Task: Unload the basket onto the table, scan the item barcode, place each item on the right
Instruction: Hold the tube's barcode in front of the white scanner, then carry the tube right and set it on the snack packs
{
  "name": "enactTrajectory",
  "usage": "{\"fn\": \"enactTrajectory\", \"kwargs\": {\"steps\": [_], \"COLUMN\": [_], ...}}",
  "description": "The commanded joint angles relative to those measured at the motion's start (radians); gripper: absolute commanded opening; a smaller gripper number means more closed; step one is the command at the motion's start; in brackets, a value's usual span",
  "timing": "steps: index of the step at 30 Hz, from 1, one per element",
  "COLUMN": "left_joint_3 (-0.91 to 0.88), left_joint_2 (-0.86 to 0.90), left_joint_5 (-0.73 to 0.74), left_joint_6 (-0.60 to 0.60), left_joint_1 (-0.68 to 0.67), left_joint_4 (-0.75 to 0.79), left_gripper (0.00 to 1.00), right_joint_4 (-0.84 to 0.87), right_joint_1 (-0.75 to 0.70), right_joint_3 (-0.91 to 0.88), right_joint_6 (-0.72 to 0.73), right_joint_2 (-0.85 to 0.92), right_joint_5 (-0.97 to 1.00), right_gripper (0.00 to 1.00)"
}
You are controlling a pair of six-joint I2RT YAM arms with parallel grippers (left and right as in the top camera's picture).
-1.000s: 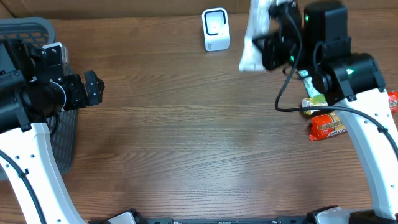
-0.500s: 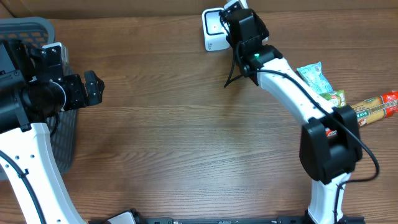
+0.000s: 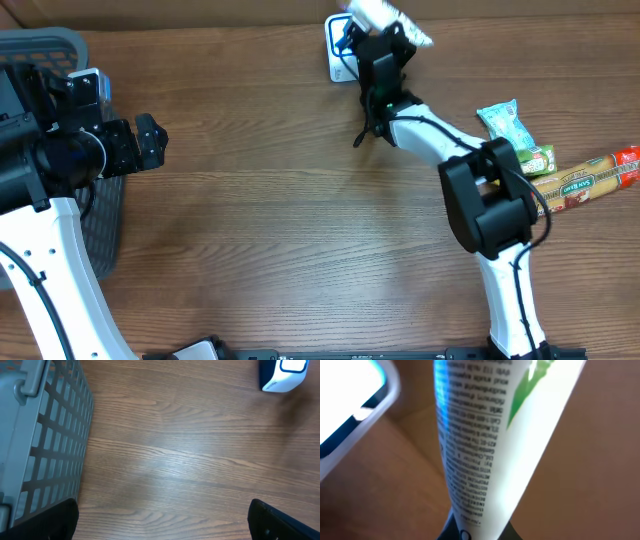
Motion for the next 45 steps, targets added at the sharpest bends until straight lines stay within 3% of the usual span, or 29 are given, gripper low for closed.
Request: {"fn": "enactTrajectory", "kwargs": {"steps": [1, 24, 29, 32, 36, 39, 45], "left_joint_3": [0.014, 0.014, 0.014, 0.014, 0.014, 0.014, 0.014], "left_joint_2": [0.002, 0.002, 0.002, 0.002, 0.002, 0.002, 0.002], "left_joint_5": [0.015, 0.015, 0.015, 0.014, 0.014, 0.015, 0.014], "left_joint_6": [0.015, 0.015, 0.015, 0.015, 0.015, 0.015, 0.015], "left_joint_1": [0.003, 0.003, 0.003, 0.003, 0.003, 0.003, 0.003], "left_joint_4": [0.0, 0.0, 0.0, 0.0, 0.0, 0.0, 0.0], "left_gripper": [1.0, 1.0, 1.0, 1.0, 1.0, 1.0, 0.99], "right_joint_4": [0.034, 0.027, 0.024, -0.037, -0.278, -0.603, -1.012], "right_joint_1": [-0.003, 0.0, 0.012, 0.027, 0.035, 0.034, -0.046], "right_joint_3": [0.023, 0.023, 0.023, 0.023, 0.023, 0.023, 0.023], "right_joint_6": [-0.055, 0.026, 0.071, 0.208, 0.376, 0.622, 1.21], "right_joint_2": [0.005, 0.012, -0.001, -0.064, -0.208, -0.391, -0.63], "right_joint_5": [0.031, 0.008, 0.085, 0.122, 0.046, -0.186, -0.528], "right_gripper": [0.04, 0.04, 0.04, 0.03, 0.04, 0.04, 0.04]}}
